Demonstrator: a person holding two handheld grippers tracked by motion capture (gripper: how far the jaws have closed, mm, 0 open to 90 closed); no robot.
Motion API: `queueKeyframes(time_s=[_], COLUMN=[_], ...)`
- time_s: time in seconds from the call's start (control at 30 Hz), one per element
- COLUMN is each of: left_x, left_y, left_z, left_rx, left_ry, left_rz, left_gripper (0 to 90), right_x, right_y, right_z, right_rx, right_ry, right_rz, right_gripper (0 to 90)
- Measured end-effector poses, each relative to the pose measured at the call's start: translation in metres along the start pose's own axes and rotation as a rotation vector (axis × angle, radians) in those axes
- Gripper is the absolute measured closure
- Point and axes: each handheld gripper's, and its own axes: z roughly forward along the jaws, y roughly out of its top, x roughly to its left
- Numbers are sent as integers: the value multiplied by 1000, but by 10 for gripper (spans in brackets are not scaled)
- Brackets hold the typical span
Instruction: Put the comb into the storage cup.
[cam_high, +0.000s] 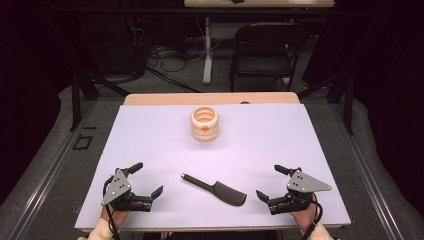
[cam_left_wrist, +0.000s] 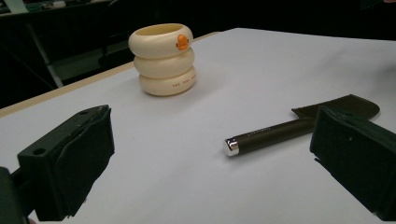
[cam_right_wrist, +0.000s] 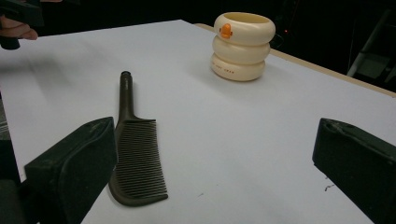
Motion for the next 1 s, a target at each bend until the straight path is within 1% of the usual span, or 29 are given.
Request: queueKeyframes(time_s=[0.07,0.17,0.2,0.27,0.3,0.47,0.53,0.67,0.73,0.77,0.83,0.87,0.93,1.0], left_x=[0,0,0,0,0,1,0,1,2,2,3,4,5,5], left_y=[0,2,2,3,4,6,8,10,11,12,14,15,19,20], left_z=[1,5,6,7,7,12,14,17,20,21,24,25,31,33], left_rx=[-6,3,4,1,-1,-1,10,19,22,25,30,35,44,50], left_ry=[1,5,5,8,14,18,16,23,23,24,26,27,25,24], left_rz=[-3,-3,-1,4,6,-2,3,6,-6,-7,-7,0,-7,-6], left_gripper=[0,0,0,0,0,0,0,0,0,0,0,0,0,0], right_x=[0,0,0,0,-1,-2,-2,-3,-2,-2,-1,-1,-2,-2], right_y=[0,0,0,0,0,-1,-1,0,0,0,0,0,0,0], right_z=[0,0,0,0,0,0,0,1,2,4,4,4,4,4], right_rx=[2,4,9,9,6,6,2,4,5,12,16,13,13,15], right_ry=[3,4,5,2,-1,2,1,4,4,4,6,5,4,4], right_rz=[-3,0,10,11,4,15,13,8,13,7,4,2,5,6], right_gripper=[0,0,0,0,0,0,0,0,0,0,0,0,0,0])
